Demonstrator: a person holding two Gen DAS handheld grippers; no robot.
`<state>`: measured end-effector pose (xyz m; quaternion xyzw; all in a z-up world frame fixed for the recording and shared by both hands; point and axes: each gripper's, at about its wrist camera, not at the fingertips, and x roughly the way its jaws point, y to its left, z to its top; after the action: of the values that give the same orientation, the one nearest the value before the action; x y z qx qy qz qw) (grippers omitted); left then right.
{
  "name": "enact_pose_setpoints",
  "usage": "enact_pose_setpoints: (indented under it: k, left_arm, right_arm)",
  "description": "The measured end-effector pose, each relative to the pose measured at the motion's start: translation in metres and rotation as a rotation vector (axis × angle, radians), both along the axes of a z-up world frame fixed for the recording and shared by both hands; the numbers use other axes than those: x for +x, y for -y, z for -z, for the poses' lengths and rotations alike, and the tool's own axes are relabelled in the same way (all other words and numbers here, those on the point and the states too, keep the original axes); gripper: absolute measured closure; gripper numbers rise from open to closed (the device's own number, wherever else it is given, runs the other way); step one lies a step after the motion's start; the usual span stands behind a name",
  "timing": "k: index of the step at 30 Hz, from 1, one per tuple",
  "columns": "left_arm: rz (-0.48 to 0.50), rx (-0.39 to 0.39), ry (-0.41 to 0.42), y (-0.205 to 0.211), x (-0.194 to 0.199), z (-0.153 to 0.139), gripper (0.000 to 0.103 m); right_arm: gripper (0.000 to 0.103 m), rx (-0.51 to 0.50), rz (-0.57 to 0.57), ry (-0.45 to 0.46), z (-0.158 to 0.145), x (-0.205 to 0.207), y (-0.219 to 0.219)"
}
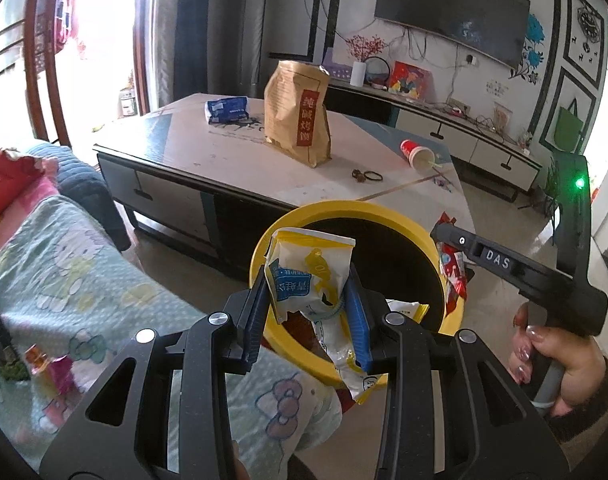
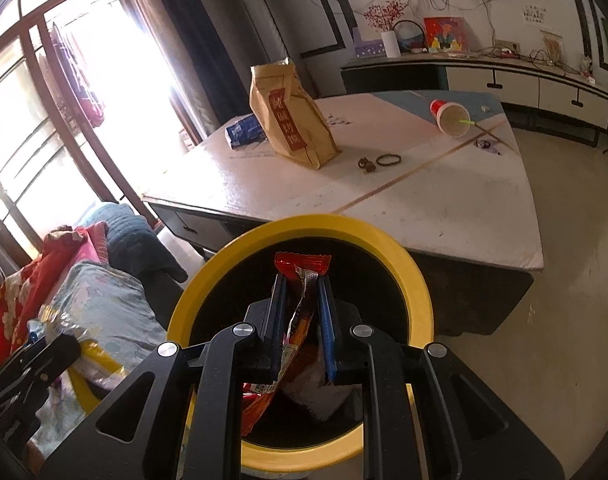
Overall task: Collect trash
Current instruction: 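Carry the red wrapper and yellow-white snack bag with both tools over the bin, then open both tools to drop the wrapper and snack bag into the bin, then move both tools back toward the remaining trash on the bed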
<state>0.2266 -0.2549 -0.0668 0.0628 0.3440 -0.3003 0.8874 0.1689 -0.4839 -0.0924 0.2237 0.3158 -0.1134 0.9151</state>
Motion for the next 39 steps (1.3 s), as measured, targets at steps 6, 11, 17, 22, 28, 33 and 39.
enact_pose_setpoints:
  k: [6, 11, 17, 22, 28, 33, 39]
  left_arm:
    - [0.003, 0.028, -0.003, 0.013, 0.016, 0.011, 0.074]
    - [-0.011, 0.061, -0.022, 0.024, 0.032, 0.021, 0.074]
    - [-0.027, 0.028, -0.057, 0.024, 0.045, 0.020, 0.073]
    - [-0.036, -0.019, -0.067, 0.019, 0.046, 0.012, 0.056]
    - [-0.044, -0.077, -0.046, 0.004, 0.037, -0.003, 0.034]
    - [-0.069, -0.103, -0.015, -0.011, 0.025, -0.014, 0.019]
    - [-0.106, -0.132, 0.005, -0.032, 0.014, -0.025, 0.012]
  right_arm:
    - [0.087, 0.008, -0.009, -0.005, 0.003, 0.001, 0.001]
    - [0.085, 0.028, -0.029, -0.018, 0.008, 0.004, -0.001]
    - [0.076, 0.071, -0.044, -0.020, 0.012, 0.006, -0.001]
    - [0.067, 0.073, -0.039, -0.023, 0.013, 0.006, 0.000]
    - [0.059, 0.050, -0.030, -0.008, 0.005, 0.002, -0.004]
    - [0.052, 0.017, -0.047, 0.012, -0.005, 0.001, -0.015]
    - [0.047, -0.007, -0.073, 0.035, -0.016, -0.002, -0.029]
